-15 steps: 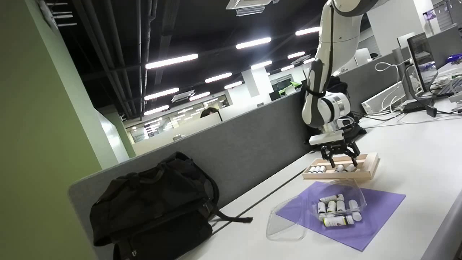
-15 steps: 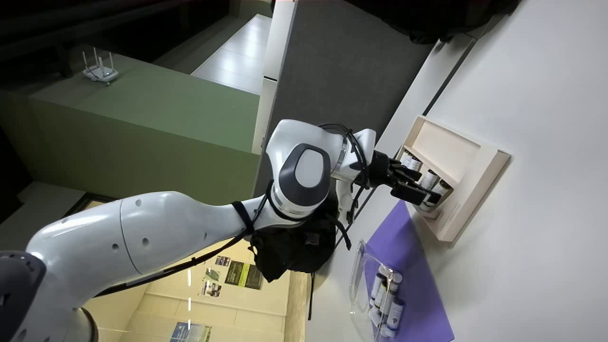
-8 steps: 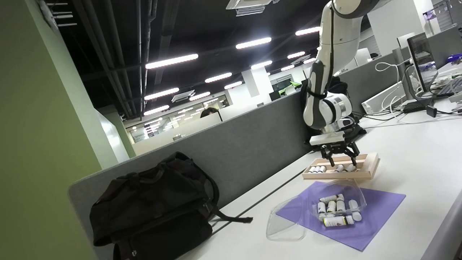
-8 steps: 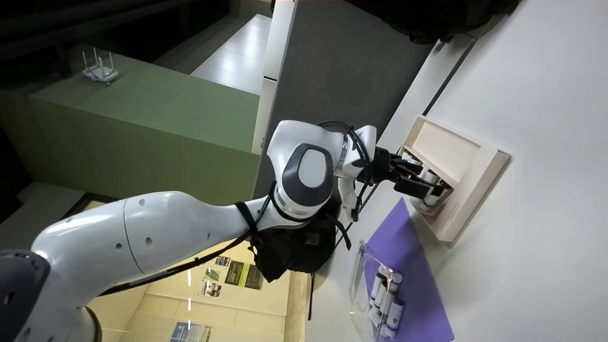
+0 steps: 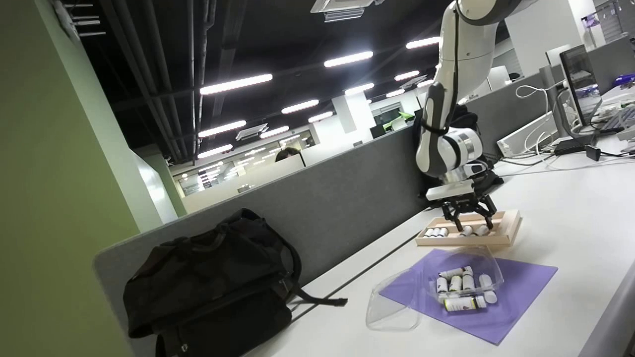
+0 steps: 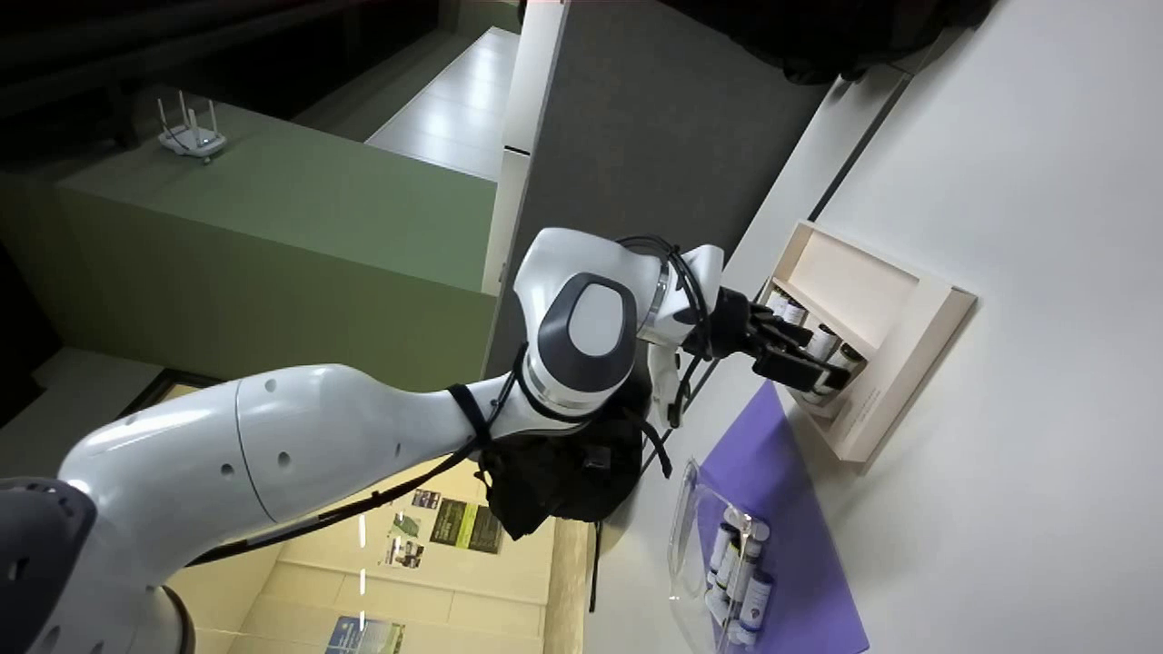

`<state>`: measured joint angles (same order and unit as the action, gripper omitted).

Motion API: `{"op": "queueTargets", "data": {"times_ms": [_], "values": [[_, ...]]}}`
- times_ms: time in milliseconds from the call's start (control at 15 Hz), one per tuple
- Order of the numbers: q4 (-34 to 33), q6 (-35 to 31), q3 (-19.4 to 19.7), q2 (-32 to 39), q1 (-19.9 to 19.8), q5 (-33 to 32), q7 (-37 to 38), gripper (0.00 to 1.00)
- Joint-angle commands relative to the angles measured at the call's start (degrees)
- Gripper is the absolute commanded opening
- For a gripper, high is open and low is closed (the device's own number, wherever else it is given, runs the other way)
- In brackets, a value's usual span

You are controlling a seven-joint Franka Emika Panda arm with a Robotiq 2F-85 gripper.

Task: Pick a bottle from the tray and put it in the container

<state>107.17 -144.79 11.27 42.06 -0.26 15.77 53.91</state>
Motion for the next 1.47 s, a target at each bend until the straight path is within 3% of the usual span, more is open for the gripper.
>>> {"op": "queueTargets", "data": {"times_ms": [0,733,800,867,1267,1400], "values": [[-2.1,2.5,-0.1,0.6,-0.4,-0.5,1.5,1.0],[-4.7,2.2,0.1,3.6,0.4,-1.6,1.7,1.0],[-4.9,1.9,-0.1,4.0,0.3,-1.6,1.1,0.75],[-5.1,1.9,-0.1,4.2,0.4,-1.8,1.0,0.73],[-5.6,2.6,-0.2,2.3,0.1,-1.9,0.6,0.36],[-5.2,3.8,-0.3,0.8,-0.6,-1.8,-0.2,0.33]]}}
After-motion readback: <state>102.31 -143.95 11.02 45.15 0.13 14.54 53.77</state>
